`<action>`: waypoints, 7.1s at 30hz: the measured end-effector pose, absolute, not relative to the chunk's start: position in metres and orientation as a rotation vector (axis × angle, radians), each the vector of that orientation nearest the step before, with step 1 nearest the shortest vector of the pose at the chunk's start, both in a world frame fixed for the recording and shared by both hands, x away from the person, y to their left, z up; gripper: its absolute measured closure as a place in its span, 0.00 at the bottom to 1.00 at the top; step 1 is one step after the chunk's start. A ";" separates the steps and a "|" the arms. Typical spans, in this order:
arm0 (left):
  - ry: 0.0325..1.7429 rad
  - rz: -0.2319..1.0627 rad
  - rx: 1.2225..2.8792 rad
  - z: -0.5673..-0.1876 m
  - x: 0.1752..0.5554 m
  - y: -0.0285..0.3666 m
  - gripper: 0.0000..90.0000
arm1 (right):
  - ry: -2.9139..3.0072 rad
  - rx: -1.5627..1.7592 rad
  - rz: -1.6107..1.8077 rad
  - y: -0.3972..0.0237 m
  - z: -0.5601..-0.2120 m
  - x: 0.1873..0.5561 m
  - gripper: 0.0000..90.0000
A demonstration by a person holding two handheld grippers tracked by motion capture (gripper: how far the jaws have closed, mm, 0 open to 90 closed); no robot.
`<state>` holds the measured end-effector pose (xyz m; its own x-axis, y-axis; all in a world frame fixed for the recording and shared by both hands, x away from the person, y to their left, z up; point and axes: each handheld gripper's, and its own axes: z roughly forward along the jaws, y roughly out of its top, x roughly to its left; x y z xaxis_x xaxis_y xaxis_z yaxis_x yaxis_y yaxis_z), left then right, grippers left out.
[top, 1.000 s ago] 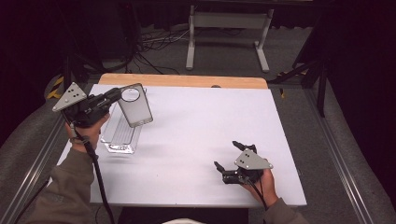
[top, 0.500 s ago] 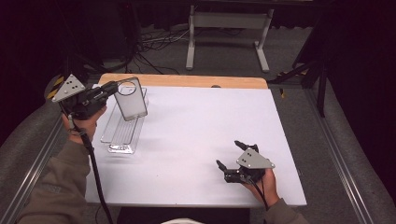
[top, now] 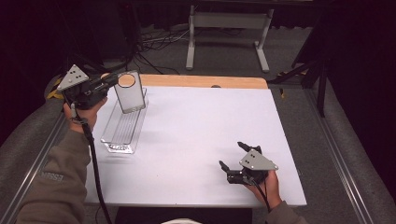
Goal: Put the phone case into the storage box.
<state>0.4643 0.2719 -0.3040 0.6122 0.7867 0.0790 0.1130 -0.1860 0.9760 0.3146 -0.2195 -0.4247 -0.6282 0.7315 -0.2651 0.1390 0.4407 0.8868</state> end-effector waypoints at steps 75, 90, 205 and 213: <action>0.883 0.854 1.775 -0.375 0.591 0.275 0.78 | 2.161 0.762 1.122 -0.212 -0.444 0.322 0.17; 0.924 0.904 1.775 -0.372 0.590 0.273 0.52 | 2.143 0.758 1.124 -0.213 -0.440 0.320 0.17; 0.579 0.673 1.751 -0.360 0.437 0.255 0.01 | 2.095 0.700 1.208 -0.207 -0.425 0.321 0.03; 0.552 0.661 1.755 -0.361 0.428 0.252 0.01 | 2.094 0.691 1.208 -0.207 -0.424 0.321 0.03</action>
